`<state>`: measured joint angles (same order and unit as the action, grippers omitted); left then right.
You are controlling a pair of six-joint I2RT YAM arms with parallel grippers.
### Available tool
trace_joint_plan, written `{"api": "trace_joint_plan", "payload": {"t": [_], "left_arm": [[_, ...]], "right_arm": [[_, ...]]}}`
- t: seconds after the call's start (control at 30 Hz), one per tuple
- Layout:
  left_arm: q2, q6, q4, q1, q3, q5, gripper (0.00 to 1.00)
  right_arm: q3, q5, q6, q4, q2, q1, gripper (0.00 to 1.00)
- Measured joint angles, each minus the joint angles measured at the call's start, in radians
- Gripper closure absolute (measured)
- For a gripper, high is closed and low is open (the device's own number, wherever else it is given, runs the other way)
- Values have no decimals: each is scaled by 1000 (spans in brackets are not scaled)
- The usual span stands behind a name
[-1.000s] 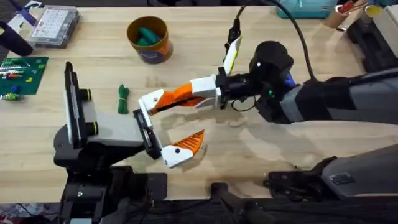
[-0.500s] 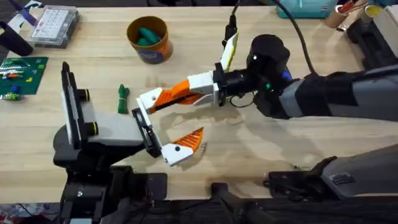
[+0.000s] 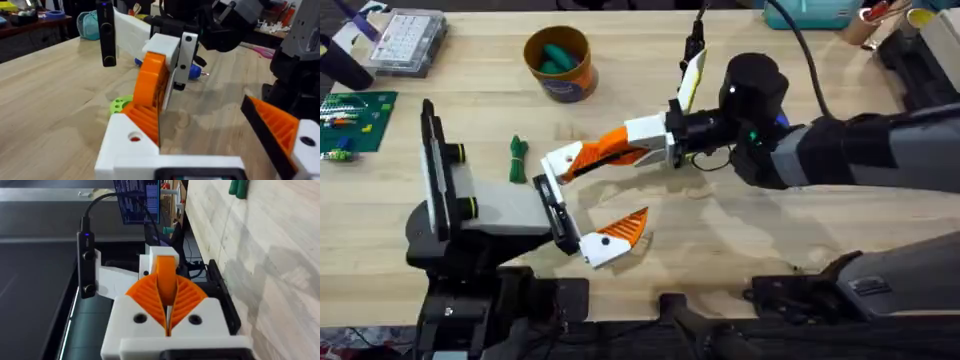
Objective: Pick up the gripper from the table and insert it into the empty holder that is missing its gripper. Then pick up a screw, insert it into the mounting hole, and use the screwdriver to tighten it. Finally, clean up the table by picking up the vegetable and placing it into the bucket.
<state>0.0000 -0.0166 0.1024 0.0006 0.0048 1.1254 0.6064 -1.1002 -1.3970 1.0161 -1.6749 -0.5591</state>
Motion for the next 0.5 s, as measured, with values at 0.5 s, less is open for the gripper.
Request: {"api": "trace_joint_plan", "payload": {"t": [0.5], "left_arm": [[0,1,-3,5,0,-37,10]], "right_arm": [[0,66,6,20,0,-39,990]]}}
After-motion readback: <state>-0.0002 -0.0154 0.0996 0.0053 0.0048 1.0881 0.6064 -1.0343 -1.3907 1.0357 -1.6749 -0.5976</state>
